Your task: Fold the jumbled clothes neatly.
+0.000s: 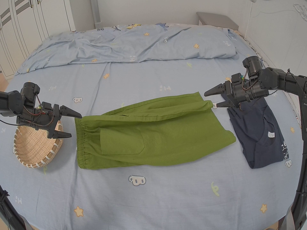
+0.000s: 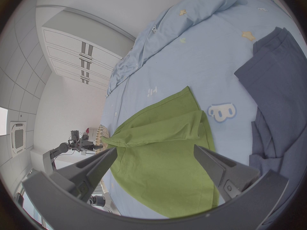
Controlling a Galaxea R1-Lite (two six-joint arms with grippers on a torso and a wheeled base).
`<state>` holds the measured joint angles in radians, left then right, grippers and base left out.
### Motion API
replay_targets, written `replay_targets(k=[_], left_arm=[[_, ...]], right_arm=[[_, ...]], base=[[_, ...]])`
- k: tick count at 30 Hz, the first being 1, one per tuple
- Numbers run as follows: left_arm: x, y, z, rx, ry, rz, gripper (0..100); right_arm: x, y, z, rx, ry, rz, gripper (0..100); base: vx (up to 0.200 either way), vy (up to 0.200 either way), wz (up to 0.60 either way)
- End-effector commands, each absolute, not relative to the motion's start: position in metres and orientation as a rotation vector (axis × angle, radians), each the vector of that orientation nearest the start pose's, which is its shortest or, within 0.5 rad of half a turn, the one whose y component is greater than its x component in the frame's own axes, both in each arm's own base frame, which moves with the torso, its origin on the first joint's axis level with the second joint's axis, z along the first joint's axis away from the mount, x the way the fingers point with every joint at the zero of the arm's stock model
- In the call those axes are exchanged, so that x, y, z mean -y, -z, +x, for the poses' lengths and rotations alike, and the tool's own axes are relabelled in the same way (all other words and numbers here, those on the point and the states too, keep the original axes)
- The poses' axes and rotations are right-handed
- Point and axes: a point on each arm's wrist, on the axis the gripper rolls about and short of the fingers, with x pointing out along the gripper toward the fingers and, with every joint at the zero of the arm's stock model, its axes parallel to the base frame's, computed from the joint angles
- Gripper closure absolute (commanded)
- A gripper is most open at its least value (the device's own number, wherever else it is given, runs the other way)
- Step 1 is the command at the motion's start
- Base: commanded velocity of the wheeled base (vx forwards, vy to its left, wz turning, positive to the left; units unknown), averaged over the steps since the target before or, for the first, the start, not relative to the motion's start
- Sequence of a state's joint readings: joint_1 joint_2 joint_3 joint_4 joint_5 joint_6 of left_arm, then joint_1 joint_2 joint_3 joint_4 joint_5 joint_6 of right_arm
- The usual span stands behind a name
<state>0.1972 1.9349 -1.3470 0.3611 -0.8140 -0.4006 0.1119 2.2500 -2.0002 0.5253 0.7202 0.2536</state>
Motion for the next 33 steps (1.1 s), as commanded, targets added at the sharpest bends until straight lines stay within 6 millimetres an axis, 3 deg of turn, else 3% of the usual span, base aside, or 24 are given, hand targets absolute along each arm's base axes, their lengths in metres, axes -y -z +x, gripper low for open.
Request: replay_targets(k=[1,3,6,7,10,14,16,17,20,24,26,33], left_arm=[[-0.03,-0.193,0.327,-0.935,0.465,-0.788,0],[-0.014,-0.197,0.32,-0.943,0.507,-0.765,0],[-0.011,-0.197,0.32,-0.948,0.517,-0.76,0],[0.002,-0.194,0.322,-0.972,0.546,-0.757,0],[0.015,-0.189,0.33,-0.984,0.58,-0.739,0],[0.047,-0.164,0.358,-1.006,0.63,-0.726,0],[0.05,-0.162,0.361,-1.003,0.635,-0.726,0],[0.061,-0.15,0.382,-0.992,0.612,-0.733,0],[0.079,-0.144,0.408,-0.948,0.563,-0.715,0],[0.086,-0.133,0.435,-0.91,0.513,-0.697,0],[0.085,-0.134,0.439,-0.898,0.514,-0.699,0],[0.065,-0.147,0.466,-0.82,0.454,-0.818,0]], right_arm=[[-0.067,-0.202,0.438,-0.847,-0.702,0.459,0],[-0.067,-0.203,0.433,-0.855,-0.702,0.461,0],[-0.067,-0.205,0.43,-0.855,-0.702,0.461,0],[-0.064,-0.211,0.416,-0.866,-0.697,0.47,0],[-0.06,-0.217,0.402,-0.864,-0.692,0.475,0],[-0.052,-0.217,0.369,-0.842,-0.687,0.478,0],[-0.051,-0.216,0.366,-0.837,-0.687,0.479,0],[-0.047,-0.212,0.349,-0.811,-0.691,0.481,0],[-0.045,-0.206,0.332,-0.784,-0.716,0.489,0],[-0.042,-0.21,0.327,-0.736,-0.737,0.508,0],[-0.041,-0.214,0.325,-0.726,-0.734,0.519,0],[-0.038,-0.222,0.319,-0.705,-0.725,0.532,0]], base=[[0.0,0.0,0.0],[0.0,0.0,0.0],[0.0,0.0,0.0],[0.0,0.0,0.0],[0.0,0.0,0.0],[0.0,0.0,0.0],[0.0,0.0,0.0],[0.0,0.0,0.0],[0.0,0.0,0.0],[0.0,0.0,0.0],[0.0,0.0,0.0],[0.0,0.0,0.0]])
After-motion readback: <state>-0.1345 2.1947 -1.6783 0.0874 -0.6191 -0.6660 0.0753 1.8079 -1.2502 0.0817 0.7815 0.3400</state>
